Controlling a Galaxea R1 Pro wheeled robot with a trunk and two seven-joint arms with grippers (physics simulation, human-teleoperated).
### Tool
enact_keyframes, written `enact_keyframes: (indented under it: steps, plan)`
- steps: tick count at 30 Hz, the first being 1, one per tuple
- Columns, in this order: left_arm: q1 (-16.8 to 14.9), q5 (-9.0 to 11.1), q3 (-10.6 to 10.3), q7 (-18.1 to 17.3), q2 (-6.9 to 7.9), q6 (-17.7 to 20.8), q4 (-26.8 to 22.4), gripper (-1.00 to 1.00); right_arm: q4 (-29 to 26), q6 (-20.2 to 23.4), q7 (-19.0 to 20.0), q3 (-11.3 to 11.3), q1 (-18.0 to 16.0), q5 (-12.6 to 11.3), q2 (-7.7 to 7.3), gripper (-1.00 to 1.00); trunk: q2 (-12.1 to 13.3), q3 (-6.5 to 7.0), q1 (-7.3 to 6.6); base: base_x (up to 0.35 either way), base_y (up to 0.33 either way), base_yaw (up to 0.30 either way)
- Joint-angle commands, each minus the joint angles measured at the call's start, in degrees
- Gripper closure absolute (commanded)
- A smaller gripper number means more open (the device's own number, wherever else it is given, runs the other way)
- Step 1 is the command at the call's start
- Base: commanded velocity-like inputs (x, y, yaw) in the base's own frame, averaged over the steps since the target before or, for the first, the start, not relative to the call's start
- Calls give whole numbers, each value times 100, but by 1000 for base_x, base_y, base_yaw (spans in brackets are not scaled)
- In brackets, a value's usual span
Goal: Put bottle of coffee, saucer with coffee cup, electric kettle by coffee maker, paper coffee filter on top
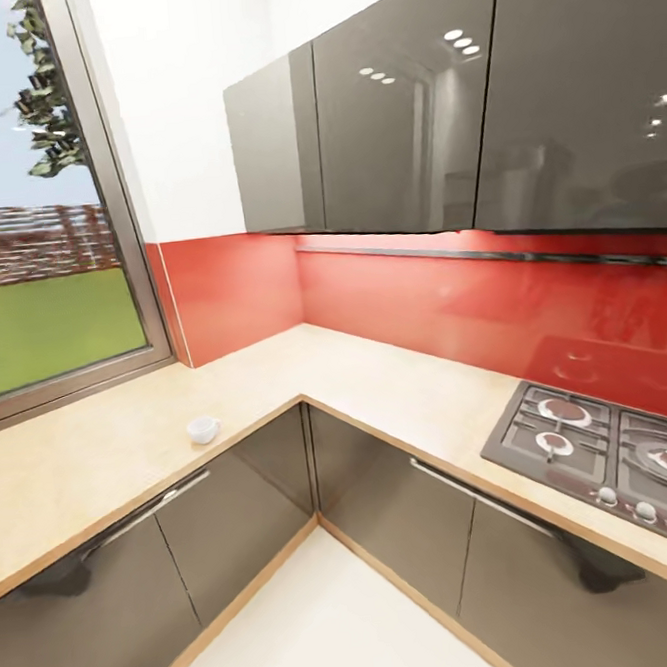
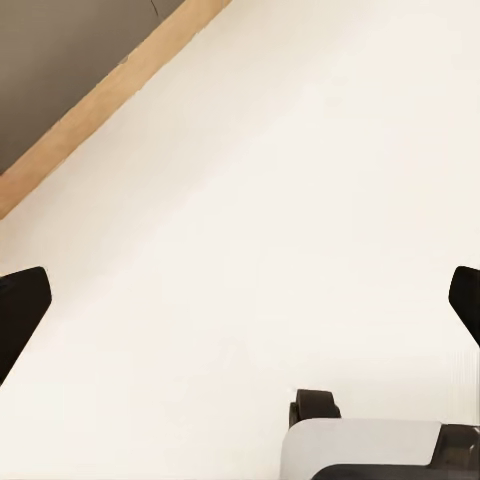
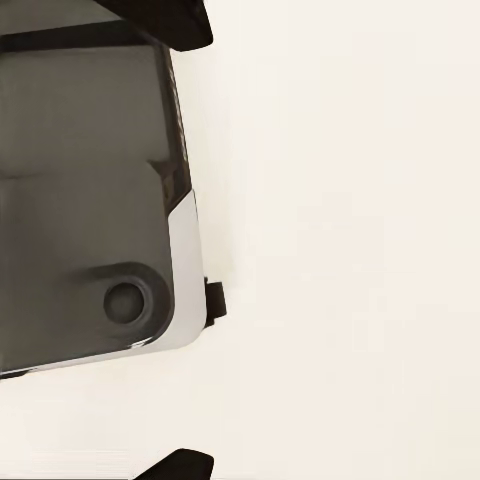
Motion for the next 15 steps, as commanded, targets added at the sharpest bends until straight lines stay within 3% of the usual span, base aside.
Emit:
enact_keyframes:
  steps: [1,5,15]
  plan:
    - [-5,60,-41,-19,2,-21,10,-100,3,-16,28,37,0,-61,-2,-100,-4,-2,0,-228,-193,278]
    - [-2,60,-42,-19,2,-21,10,-100,3,-16,28,37,0,-61,-2,-100,-4,-2,0,-137,-109,278]
    - [-3,60,-41,-19,2,-21,10,-100,3,-16,28,37,0,-61,-2,-100,-4,-2,0,-13,-10,278]
